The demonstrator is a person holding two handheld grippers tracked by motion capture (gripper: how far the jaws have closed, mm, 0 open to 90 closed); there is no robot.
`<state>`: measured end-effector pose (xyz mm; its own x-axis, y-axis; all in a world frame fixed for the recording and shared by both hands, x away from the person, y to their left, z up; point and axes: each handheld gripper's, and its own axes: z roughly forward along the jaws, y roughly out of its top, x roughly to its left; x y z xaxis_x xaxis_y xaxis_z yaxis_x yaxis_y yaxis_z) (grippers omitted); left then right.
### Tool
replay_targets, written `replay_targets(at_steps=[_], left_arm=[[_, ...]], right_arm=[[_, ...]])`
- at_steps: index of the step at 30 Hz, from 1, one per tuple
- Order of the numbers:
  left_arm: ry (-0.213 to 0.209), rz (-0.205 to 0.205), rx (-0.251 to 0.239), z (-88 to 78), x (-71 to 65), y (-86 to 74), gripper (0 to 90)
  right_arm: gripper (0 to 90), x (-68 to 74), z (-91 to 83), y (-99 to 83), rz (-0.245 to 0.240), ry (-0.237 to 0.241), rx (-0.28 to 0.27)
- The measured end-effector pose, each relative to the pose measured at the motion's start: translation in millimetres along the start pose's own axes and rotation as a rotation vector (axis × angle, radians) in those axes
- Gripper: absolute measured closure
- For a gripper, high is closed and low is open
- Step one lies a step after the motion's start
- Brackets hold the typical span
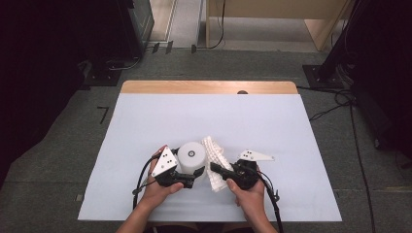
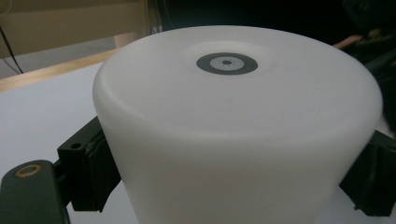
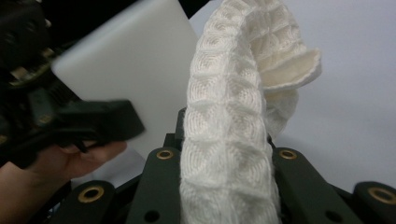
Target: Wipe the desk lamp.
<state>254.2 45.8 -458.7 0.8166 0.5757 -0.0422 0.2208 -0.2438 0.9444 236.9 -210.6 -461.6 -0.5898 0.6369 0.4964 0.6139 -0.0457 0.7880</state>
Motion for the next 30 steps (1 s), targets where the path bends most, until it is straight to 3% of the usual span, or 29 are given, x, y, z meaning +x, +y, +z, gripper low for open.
replay_targets(at_steps=[12,18,22,28,30], left_arm=[[-0.013,0.051,0.053,8.8,-8.7,-3.8,8.9],[-0.013,0.032,0.015,3.2,-6.5,1.9,8.9],[0.011,0.028,-0.003,-0.4,-2.3,3.0,8.9],[0.066,0.048,0.042,4.1,1.5,-3.1,8.8],[0.059,0.044,0.064,6.4,2.8,-6.1,8.7]], right_arm=[[73.9,12.5,-23.5,19.5,-0.030,0.024,-0.087],[73.9,3.4,-12.7,11.0,-0.010,0.014,-0.040],[73.8,-1.5,-2.7,2.7,-0.014,0.006,-0.008],[73.9,-9.0,1.8,-2.6,-0.007,-0.035,0.017],[73.9,-11.4,-0.1,-2.2,0.002,-0.048,0.011]])
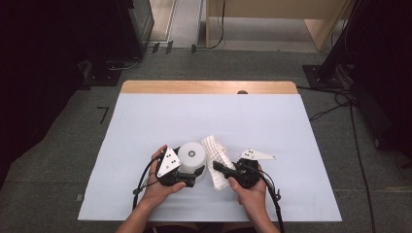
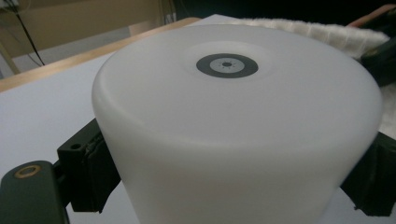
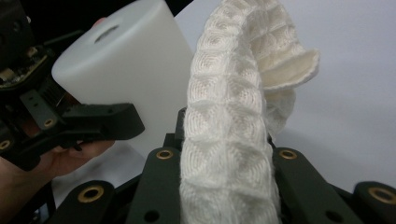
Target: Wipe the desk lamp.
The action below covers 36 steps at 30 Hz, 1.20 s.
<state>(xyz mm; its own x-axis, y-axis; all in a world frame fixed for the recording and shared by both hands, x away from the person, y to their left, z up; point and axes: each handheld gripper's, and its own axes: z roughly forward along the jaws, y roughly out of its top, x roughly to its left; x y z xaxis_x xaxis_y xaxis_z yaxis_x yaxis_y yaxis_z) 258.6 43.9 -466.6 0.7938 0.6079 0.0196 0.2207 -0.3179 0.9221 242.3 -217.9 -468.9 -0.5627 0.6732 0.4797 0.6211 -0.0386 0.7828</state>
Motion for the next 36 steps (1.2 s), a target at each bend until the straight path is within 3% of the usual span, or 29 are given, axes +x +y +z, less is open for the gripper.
replay_targets(at_steps=[5,8,12,14,16,18,21,25,27,31,36], left_arm=[[0.027,-0.012,-0.008,-1.2,0.2,-3.6,8.2],[0.018,-0.044,-0.023,-5.9,1.2,-1.8,1.2],[0.049,-0.079,-0.016,-11.5,0.1,-1.2,0.0],[0.092,-0.098,-0.025,-11.2,-5.7,-2.7,0.0],[0.166,-0.131,-0.020,-6.5,-16.0,-4.1,0.0],[0.253,-0.126,0.028,2.3,-27.0,-3.4,0.0],[0.304,-0.103,0.044,7.4,-32.3,-2.6,0.0],[0.266,-0.109,0.031,2.1,-22.5,-3.2,8.3],[0.210,-0.123,0.018,-2.0,-13.4,-3.3,8.5],[0.078,-0.159,-0.055,-14.0,5.2,-2.4,8.5],[0.034,-0.121,-0.047,-14.1,3.8,-2.3,8.6]], right_arm=[[73.8,-5.8,-5.0,1.3,0.010,-0.019,-0.015],[73.8,-8.3,-7.0,3.1,0.011,-0.025,-0.022],[73.8,-10.1,-7.7,6.3,0.018,-0.028,-0.030],[73.8,-10.4,-7.1,7.0,0.020,-0.025,-0.031],[73.8,-10.2,-5.5,7.3,0.018,-0.022,-0.031],[73.8,-9.5,-3.0,6.7,0.012,-0.022,-0.027],[73.8,-8.2,0.1,4.6,0.007,-0.020,-0.012],[73.7,-9.5,3.3,1.9,0.003,-0.029,0.006],[73.8,-11.4,5.1,0.4,0.014,-0.027,0.013],[73.7,-9.1,8.5,-1.9,0.016,-0.020,0.041],[73.7,-2.7,10.3,-1.0,0.003,0.000,0.040]])
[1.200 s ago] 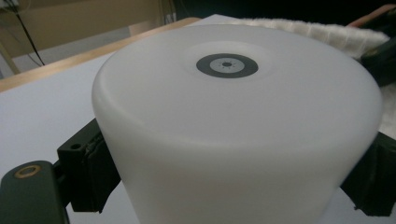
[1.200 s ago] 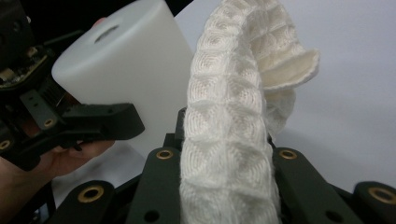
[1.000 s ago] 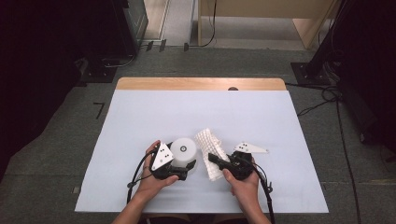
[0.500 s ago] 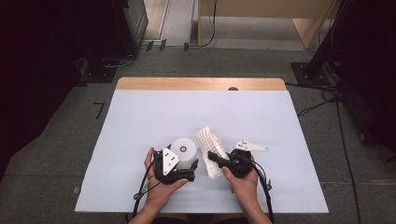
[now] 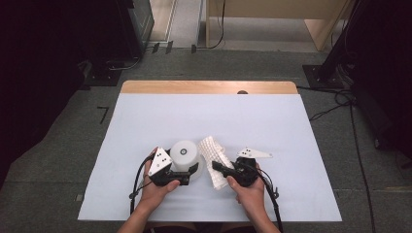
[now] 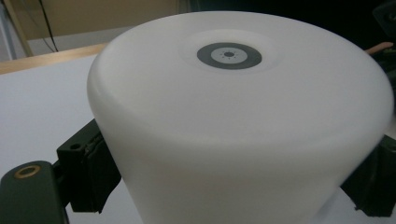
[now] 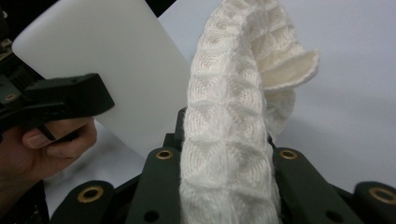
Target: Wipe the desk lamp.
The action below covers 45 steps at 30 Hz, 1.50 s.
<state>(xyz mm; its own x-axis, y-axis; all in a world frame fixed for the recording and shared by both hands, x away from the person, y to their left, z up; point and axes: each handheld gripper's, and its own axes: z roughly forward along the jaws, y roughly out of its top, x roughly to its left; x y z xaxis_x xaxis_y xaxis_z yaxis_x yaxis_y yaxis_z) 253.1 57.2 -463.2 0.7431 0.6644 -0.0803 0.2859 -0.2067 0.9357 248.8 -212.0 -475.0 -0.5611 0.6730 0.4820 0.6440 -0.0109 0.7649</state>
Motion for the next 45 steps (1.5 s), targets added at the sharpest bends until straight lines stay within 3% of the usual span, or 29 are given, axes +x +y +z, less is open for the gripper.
replay_targets(at_steps=[3,6,11,19,26,32,39,45], left_arm=[[-0.040,0.031,0.004,2.6,-8.7,0.0,8.6],[-0.042,0.065,0.024,5.1,-15.5,-0.7,8.6],[-0.060,0.069,0.040,6.8,-16.6,-1.7,8.6],[-0.061,0.092,0.063,11.2,-20.5,-3.7,8.6],[-0.060,0.097,0.060,10.1,-20.4,-2.4,8.6],[-0.051,0.080,0.035,4.8,-15.6,1.7,8.6],[-0.046,0.073,0.010,0.4,-12.7,5.0,8.6],[-0.046,0.083,0.028,3.5,-14.3,3.3,8.6]], right_arm=[[73.7,4.3,2.1,-0.9,-0.006,0.007,0.009],[73.7,8.1,2.6,-1.3,-0.013,0.007,0.008],[73.8,8.0,-3.8,3.8,0.012,0.040,-0.012],[73.8,17.4,-20.5,17.7,-0.017,0.070,-0.072],[73.8,20.4,-27.2,22.7,-0.011,0.097,-0.095],[73.7,16.4,-16.2,15.5,-0.013,0.078,-0.047],[73.7,3.2,3.6,1.1,0.027,0.065,0.048],[73.7,5.4,-0.5,4.4,0.026,0.066,0.031]])
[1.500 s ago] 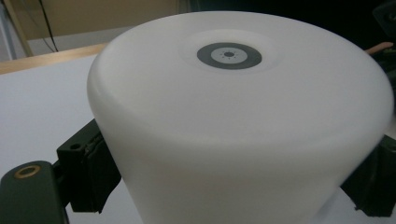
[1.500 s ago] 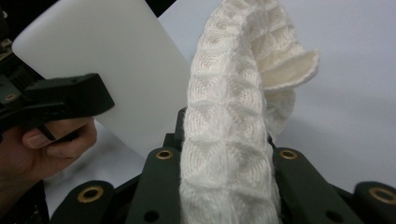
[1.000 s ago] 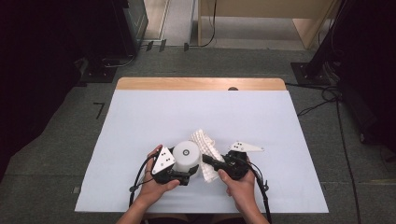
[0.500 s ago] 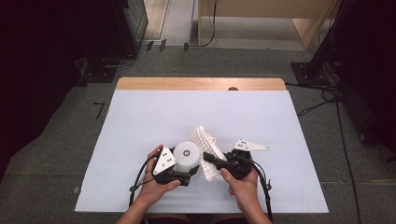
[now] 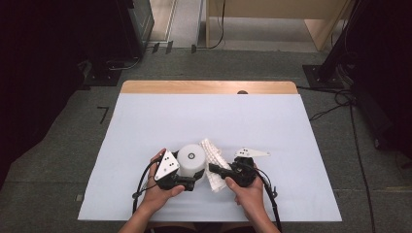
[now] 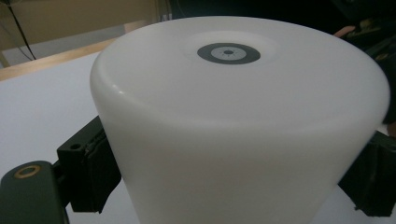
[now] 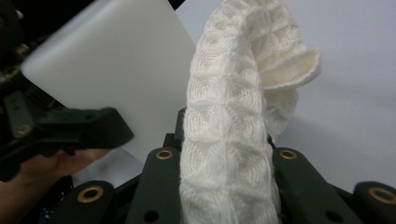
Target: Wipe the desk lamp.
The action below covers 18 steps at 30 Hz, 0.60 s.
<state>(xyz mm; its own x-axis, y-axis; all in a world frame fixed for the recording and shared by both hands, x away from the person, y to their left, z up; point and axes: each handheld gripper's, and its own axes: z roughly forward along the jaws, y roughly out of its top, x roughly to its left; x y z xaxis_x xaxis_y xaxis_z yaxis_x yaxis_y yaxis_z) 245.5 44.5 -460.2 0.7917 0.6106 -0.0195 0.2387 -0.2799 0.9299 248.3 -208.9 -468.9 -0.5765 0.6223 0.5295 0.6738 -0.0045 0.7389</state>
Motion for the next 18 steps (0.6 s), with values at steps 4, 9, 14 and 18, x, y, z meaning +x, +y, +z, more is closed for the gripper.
replay_targets(at_steps=[4,9,14,18], left_arm=[[-0.004,0.008,0.006,2.2,-2.8,-0.8,8.6],[-0.005,0.014,0.024,5.1,-5.1,-2.4,8.6],[-0.007,0.018,0.030,6.8,-6.5,-3.2,8.6],[-0.021,0.008,0.018,5.0,-6.0,-2.0,8.6]], right_arm=[[73.7,6.5,-8.9,6.6,-0.024,0.007,-0.043],[73.8,15.1,-20.5,15.1,-0.041,0.021,-0.082],[73.7,21.7,-29.6,21.3,-0.061,0.034,-0.118],[73.7,19.8,-29.0,20.7,-0.062,0.037,-0.115]])
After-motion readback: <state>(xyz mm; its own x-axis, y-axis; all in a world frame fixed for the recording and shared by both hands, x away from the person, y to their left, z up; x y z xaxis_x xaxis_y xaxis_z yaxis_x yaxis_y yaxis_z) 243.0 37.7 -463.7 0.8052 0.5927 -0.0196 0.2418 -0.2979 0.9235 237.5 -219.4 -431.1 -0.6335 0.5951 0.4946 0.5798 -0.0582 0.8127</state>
